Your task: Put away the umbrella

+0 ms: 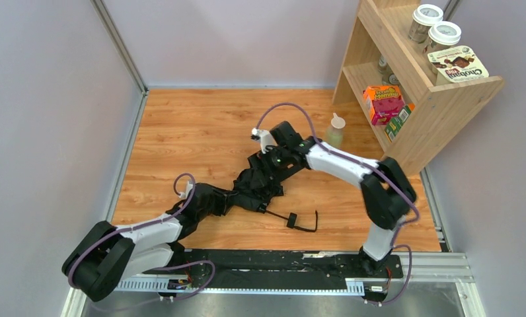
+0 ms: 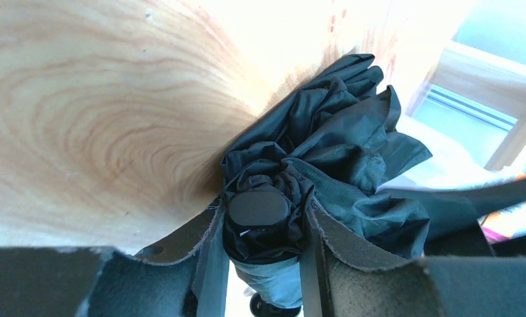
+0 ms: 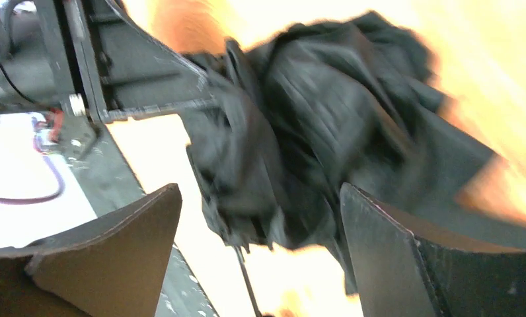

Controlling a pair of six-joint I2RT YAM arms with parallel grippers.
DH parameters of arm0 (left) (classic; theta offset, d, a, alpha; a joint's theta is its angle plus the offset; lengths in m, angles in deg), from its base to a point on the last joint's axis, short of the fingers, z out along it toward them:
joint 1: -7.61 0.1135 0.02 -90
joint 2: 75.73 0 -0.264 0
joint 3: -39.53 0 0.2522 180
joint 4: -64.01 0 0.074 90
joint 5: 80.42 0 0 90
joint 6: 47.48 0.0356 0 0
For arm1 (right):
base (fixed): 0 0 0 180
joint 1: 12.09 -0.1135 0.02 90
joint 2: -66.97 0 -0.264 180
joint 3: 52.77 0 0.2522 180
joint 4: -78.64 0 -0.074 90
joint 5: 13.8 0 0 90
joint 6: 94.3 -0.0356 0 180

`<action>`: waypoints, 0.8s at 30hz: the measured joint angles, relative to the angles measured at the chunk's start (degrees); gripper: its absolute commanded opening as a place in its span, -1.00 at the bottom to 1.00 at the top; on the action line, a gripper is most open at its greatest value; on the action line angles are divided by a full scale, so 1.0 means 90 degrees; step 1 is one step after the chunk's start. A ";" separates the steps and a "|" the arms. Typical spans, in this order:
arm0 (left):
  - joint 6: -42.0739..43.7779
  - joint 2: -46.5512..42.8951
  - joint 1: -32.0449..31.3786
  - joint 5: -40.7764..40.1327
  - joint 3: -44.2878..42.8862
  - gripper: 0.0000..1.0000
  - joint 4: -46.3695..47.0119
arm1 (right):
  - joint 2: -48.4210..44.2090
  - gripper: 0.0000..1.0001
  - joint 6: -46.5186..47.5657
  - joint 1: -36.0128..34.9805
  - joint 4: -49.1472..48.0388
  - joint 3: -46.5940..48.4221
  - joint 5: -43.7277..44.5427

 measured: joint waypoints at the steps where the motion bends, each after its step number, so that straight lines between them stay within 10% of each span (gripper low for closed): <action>1: 0.0005 -0.0158 0.0000 0.0007 -0.0036 -1.00 -0.0270 | -0.0442 0.92 0.0100 -0.0005 -0.0151 -0.0323 0.0379; 8: 0.0005 -0.0546 0.0002 0.0124 -0.0464 -1.00 -0.1749 | -0.2917 0.94 0.1158 -0.1513 -0.1729 -0.2302 0.2720; 24: -0.0036 0.0165 0.0044 0.0862 -0.1268 -1.00 -0.2769 | -0.0809 0.65 0.3087 -0.3189 -0.4046 -0.2863 0.5292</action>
